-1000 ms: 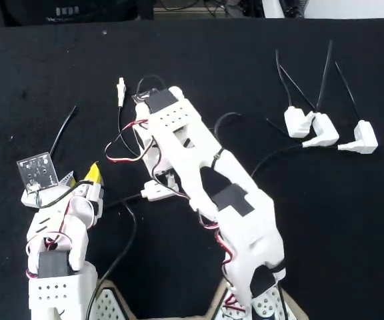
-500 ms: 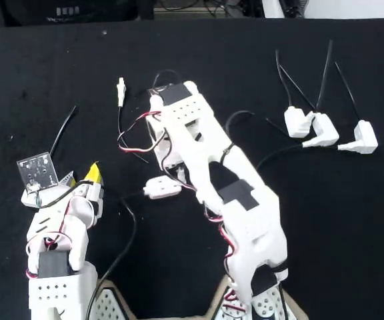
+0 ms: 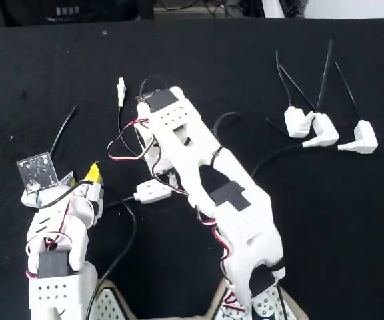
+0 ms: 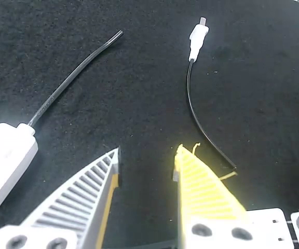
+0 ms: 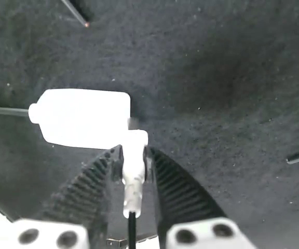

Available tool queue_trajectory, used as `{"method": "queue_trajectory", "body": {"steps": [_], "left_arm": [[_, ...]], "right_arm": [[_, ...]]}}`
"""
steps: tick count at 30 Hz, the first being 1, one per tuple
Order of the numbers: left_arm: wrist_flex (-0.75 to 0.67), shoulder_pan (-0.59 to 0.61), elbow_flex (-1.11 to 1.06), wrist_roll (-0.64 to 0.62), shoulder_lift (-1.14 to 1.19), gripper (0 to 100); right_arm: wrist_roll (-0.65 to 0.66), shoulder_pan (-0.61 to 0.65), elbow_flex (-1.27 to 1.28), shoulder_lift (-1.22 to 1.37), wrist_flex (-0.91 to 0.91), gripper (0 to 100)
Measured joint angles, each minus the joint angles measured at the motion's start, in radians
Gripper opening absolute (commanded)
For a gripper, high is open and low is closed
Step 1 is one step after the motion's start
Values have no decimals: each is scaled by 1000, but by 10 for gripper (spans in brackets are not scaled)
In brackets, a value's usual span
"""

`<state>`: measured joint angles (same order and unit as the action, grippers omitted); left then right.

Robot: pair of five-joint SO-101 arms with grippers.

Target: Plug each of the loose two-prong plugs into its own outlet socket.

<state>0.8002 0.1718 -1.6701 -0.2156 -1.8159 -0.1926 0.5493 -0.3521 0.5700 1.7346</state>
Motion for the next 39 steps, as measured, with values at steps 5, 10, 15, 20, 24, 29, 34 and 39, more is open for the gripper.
{"method": "queue_trajectory", "body": {"steps": [5, 10, 15, 20, 24, 29, 34, 39], "left_arm": [[0, 0, 0, 0, 0, 181], [0, 0, 0, 0, 0, 181], [0, 0, 0, 0, 0, 181], [0, 0, 0, 0, 0, 181], [0, 0, 0, 0, 0, 181], [0, 0, 0, 0, 0, 181], [0, 0, 0, 0, 0, 181], [0, 0, 0, 0, 0, 181]], "right_arm": [[0, 0, -9, -15, 0, 11], [0, 18, -9, -100, 0, 11], [0, 51, 9, -112, 0, 11], [0, 54, 12, -107, 0, 11], [0, 54, 11, -29, 0, 11], [-29, 54, -21, -8, 0, 11], [-37, 54, -23, 14, 0, 11], [-37, 54, -44, 74, 0, 11]]}}
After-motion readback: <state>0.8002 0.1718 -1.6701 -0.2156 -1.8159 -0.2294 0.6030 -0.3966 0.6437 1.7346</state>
